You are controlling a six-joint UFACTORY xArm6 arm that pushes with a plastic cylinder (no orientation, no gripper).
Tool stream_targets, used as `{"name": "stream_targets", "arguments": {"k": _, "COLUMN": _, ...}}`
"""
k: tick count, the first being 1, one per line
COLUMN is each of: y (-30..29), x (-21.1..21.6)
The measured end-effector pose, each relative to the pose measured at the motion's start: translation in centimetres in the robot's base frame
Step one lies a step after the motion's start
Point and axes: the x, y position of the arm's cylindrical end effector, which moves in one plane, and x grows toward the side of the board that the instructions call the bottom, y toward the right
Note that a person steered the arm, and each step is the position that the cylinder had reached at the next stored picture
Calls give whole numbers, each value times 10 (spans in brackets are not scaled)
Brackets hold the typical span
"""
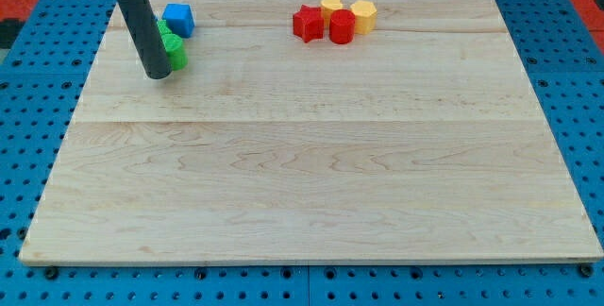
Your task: Move your arm towards the group of blocks
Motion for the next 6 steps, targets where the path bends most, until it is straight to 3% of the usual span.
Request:
{"name": "stream_targets", "arguments": {"k": 2, "y": -11, "x": 0}}
{"name": "stream_targets", "arguments": {"k": 3, "y": 22, "x": 0}}
{"name": "stream_targets", "arguments": {"k": 4, "y": 97, "x": -4}}
{"name": "stream_targets", "arguments": {"k": 5, "y": 146, "x": -89}}
{"name": "stream_targets", "arguments": {"k": 6, "y": 138, "x": -169}}
